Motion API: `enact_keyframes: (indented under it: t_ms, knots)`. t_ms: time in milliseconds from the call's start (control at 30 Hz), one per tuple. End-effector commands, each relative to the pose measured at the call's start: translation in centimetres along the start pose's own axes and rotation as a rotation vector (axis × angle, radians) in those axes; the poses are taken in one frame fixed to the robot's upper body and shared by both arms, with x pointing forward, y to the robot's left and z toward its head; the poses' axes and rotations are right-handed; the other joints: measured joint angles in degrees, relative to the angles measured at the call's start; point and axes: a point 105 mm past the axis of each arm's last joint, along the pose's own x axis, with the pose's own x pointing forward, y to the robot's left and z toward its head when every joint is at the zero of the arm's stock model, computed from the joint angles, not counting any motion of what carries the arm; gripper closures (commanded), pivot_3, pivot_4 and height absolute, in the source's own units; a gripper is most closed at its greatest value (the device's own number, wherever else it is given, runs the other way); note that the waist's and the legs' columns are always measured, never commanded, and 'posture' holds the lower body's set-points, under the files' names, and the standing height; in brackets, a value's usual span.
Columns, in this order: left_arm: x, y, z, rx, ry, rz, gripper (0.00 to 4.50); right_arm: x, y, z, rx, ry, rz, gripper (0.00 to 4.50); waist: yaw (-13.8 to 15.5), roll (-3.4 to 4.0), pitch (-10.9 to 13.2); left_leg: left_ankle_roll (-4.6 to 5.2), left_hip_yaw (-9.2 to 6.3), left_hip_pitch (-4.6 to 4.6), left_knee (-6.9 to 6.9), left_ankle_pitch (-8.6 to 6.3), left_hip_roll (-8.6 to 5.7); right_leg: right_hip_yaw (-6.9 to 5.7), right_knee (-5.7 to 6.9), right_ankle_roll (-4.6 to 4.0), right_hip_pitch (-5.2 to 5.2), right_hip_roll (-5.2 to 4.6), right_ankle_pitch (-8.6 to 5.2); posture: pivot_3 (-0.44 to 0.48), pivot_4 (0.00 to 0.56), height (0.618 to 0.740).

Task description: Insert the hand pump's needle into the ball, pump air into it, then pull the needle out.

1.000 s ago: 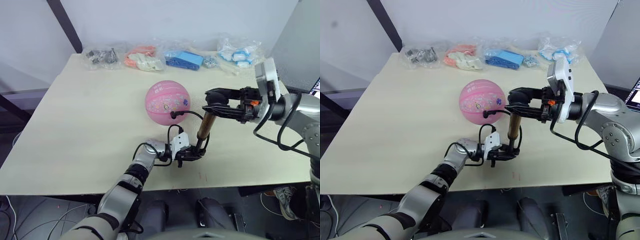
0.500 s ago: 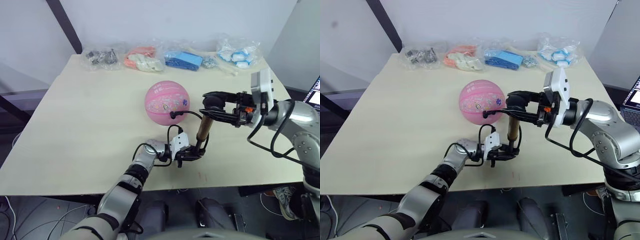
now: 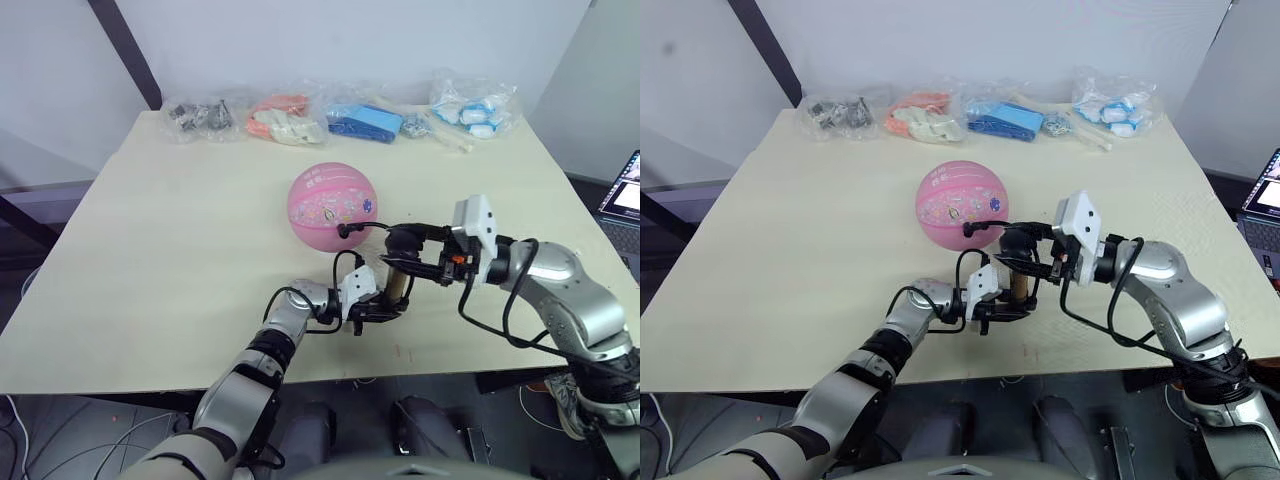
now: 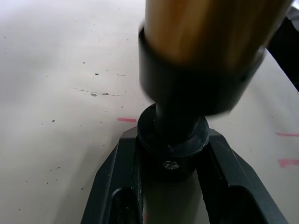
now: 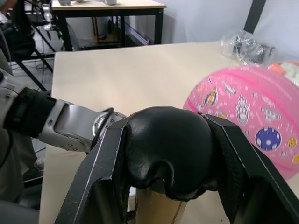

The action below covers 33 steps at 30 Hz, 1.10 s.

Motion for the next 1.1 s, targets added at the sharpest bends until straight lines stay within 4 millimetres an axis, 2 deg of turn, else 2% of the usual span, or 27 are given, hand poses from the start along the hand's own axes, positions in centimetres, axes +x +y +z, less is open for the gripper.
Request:
enact_keyframes:
  t_ms: [33,133,300,533,700,900,1100]
  knots:
    - [-0.6,-1.3,-3.6,-0.118,0.103,-0.009,3.43,0.6,1.9,-4.2,0.091,0.111,0.059,2.56,0.0,-0.02,0.0,0.0,0.0,0.01,0.0,0.0,0.0,0.0,0.0,0.0,0.01,0.0,0.0,0.0,0.15,0.74]
    - [-0.6,-1.3,-3.6,-0.117,0.104,-0.01,3.43,0.5,1.7,-4.0,0.074,0.095,0.052,2.56,-0.1,-0.01,0.0,0.0,0.0,0.09,0.0,0.0,0.0,0.0,0.0,0.0,0.09,0.0,-0.01,0.0,0.15,0.74]
    - [-0.6,-1.3,-3.6,-0.117,0.105,-0.01,3.43,-0.2,0.6,0.2,0.018,-0.009,0.041,2.56,-0.1,0.0,0.0,-0.01,-0.01,0.21,-0.01,-0.01,0.01,-0.01,-0.03,0.0,0.24,-0.01,-0.02,0.0,0.15,0.74]
    - [-0.5,-1.4,-3.6,-0.116,0.106,-0.017,3.43,-2.4,-1.3,7.9,-0.063,-0.112,0.038,2.56,0.1,0.15,0.2,0.0,-0.07,-0.15,-0.01,0.0,-0.02,-0.04,-0.04,0.0,-0.07,-0.02,0.0,0.0,0.15,0.74]
    - [-0.5,-1.3,-3.5,-0.114,0.105,-0.017,3.43,-3.6,-1.9,11.3,-0.112,-0.141,0.034,2.56,0.3,0.12,0.3,0.0,-0.08,-0.24,0.0,0.0,-0.06,-0.04,-0.05,-0.01,-0.16,-0.06,0.0,0.0,0.15,0.74]
    - [-0.5,-1.4,-3.6,-0.115,0.107,-0.018,3.43,-4.3,-2.4,14.3,-0.144,-0.202,0.018,2.56,0.4,0.12,0.3,0.0,-0.04,-0.28,-0.01,0.0,-0.06,-0.02,-0.05,-0.01,-0.2,-0.07,0.0,0.0,0.15,0.74]
    - [-0.6,-1.5,-3.7,-0.113,0.108,-0.02,3.43,-4.6,-2.8,15.0,-0.16,-0.218,0.001,2.56,0.4,0.11,0.3,0.0,-0.01,-0.31,0.0,0.0,-0.06,0.0,-0.04,-0.01,-0.24,-0.08,0.0,0.0,0.15,0.74]
